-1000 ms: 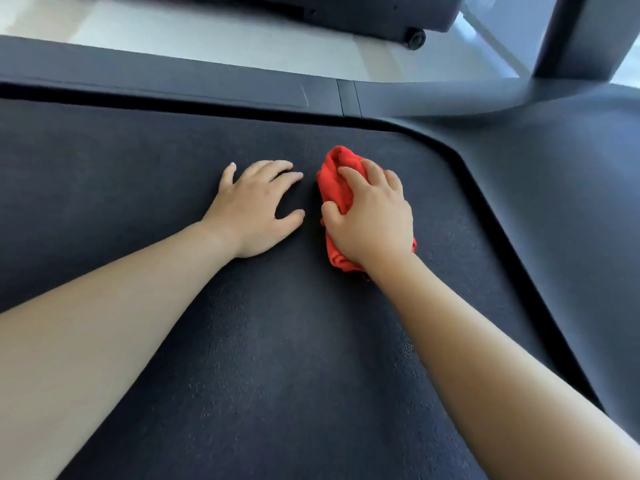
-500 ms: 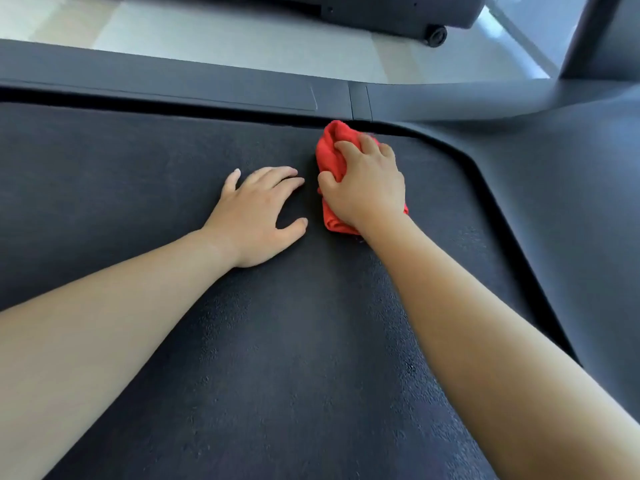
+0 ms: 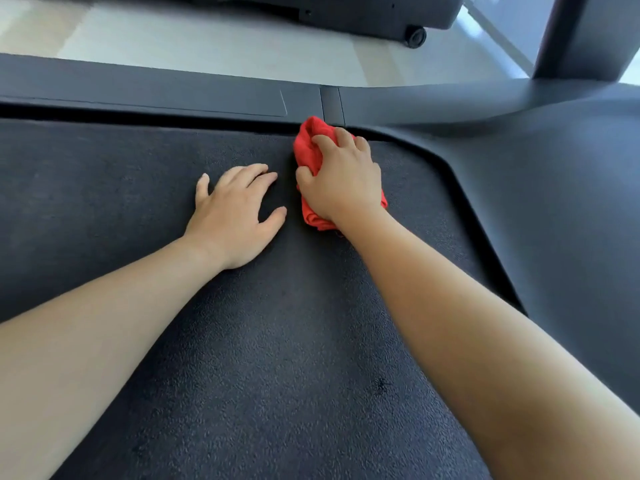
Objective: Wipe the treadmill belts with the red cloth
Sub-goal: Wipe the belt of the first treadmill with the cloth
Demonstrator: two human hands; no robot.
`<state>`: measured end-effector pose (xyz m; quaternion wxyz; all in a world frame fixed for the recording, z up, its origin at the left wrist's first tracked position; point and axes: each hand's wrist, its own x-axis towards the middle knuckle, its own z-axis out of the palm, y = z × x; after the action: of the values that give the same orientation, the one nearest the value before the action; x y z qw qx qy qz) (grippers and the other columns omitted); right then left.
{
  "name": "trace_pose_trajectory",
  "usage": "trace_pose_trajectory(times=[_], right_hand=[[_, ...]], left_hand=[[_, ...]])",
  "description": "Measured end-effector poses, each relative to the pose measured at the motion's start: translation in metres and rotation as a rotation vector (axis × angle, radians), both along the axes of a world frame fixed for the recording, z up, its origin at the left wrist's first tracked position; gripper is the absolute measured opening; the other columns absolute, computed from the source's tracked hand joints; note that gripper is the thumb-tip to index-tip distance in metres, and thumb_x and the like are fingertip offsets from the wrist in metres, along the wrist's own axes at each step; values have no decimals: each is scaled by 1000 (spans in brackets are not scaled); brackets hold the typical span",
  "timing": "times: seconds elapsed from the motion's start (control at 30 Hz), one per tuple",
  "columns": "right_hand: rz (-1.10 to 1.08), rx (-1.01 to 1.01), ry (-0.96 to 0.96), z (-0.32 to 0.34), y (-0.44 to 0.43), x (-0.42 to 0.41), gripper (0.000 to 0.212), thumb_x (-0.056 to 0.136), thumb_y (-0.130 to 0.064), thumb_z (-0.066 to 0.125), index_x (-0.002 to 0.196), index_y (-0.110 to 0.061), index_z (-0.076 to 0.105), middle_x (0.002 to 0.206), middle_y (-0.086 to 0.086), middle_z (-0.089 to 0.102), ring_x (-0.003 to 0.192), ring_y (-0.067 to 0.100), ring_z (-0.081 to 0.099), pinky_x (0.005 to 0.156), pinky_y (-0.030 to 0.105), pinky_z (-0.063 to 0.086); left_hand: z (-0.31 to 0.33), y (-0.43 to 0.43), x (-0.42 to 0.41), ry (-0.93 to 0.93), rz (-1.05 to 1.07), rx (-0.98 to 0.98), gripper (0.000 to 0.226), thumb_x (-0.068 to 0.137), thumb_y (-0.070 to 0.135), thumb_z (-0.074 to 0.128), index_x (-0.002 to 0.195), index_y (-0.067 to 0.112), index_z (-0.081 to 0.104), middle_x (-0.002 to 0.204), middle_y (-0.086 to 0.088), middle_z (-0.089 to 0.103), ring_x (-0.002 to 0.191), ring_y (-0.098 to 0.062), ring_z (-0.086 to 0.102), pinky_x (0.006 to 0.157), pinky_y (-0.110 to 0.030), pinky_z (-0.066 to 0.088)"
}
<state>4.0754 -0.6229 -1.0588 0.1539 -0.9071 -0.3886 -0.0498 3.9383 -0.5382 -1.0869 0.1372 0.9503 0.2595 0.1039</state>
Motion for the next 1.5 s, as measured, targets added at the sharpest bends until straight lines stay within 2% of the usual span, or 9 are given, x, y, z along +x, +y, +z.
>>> trace_pose_trajectory(times=[0.13, 0.27, 0.37, 0.5, 0.63, 0.8, 1.07, 1.23, 1.5], right_hand=[[-11, -27, -2, 0, -33, -20, 47, 86, -43, 48, 129, -23, 49, 140, 2, 40, 129, 29, 30, 87, 43, 38], [-91, 8, -22, -4, -77, -10, 47, 84, -43, 49, 127, -23, 50, 139, 0, 41, 127, 27, 31, 87, 42, 39], [-131, 18, -13, -1, -70, 29, 48, 84, -43, 48, 127, -21, 50, 138, 1, 43, 125, 29, 34, 91, 44, 40], [-129, 9, -6, -2, -51, 64, 49, 85, -42, 46, 129, -20, 50, 140, 1, 43, 125, 29, 35, 92, 45, 41], [-143, -12, 22, 1, -63, 47, 49, 86, -43, 46, 129, -21, 49, 141, 2, 39, 127, 29, 32, 91, 44, 38], [-144, 10, -28, -7, -122, 2, 48, 85, -43, 49, 129, -24, 50, 139, -1, 41, 126, 27, 33, 86, 42, 39], [-222, 8, -4, 0, -102, 56, 49, 86, -43, 45, 130, -23, 50, 136, -1, 45, 123, 27, 36, 89, 43, 38], [-251, -2, 20, -2, -132, 7, 53, 85, -44, 47, 135, -27, 47, 144, -3, 39, 129, 25, 31, 93, 43, 39], [-283, -32, 26, -2, -173, -144, 56, 82, -44, 50, 135, -27, 45, 144, -3, 36, 130, 28, 30, 87, 44, 41]], left_hand=[[3, -2, -1, 32, -16, 20, 57, 92, 45, 42, 144, 22, 34, 153, 7, 26, 142, -17, 18, 114, -57, 9], [11, -11, 15, 49, -156, -18, 60, 91, 44, 45, 144, 18, 34, 153, 3, 26, 142, -18, 19, 116, -52, 10], [11, -23, 41, 54, -168, -44, 61, 92, 47, 45, 145, 19, 33, 154, 4, 24, 143, -16, 18, 116, -49, 7], [1, -26, 55, 17, -115, 22, 59, 92, 49, 41, 144, 23, 32, 153, 7, 26, 142, -14, 19, 117, -46, 8], [-1, -25, 55, 8, -119, 34, 57, 92, 46, 41, 144, 23, 34, 153, 6, 27, 142, -16, 20, 117, -46, 9], [1, -28, 57, 9, -187, 62, 55, 95, 38, 41, 144, 15, 34, 153, 2, 28, 142, -19, 21, 116, -47, 12], [2, -24, 58, -6, -230, 36, 52, 95, 35, 45, 142, 16, 38, 151, 0, 33, 140, -21, 26, 116, -45, 15], [5, -35, 45, 57, -231, 35, 54, 96, 37, 38, 146, 16, 31, 155, 0, 25, 144, -22, 18, 117, -46, 12], [5, -82, -58, 83, -355, 25, 58, 95, 41, 40, 147, 16, 30, 156, -1, 22, 145, -24, 15, 115, -48, 14]])
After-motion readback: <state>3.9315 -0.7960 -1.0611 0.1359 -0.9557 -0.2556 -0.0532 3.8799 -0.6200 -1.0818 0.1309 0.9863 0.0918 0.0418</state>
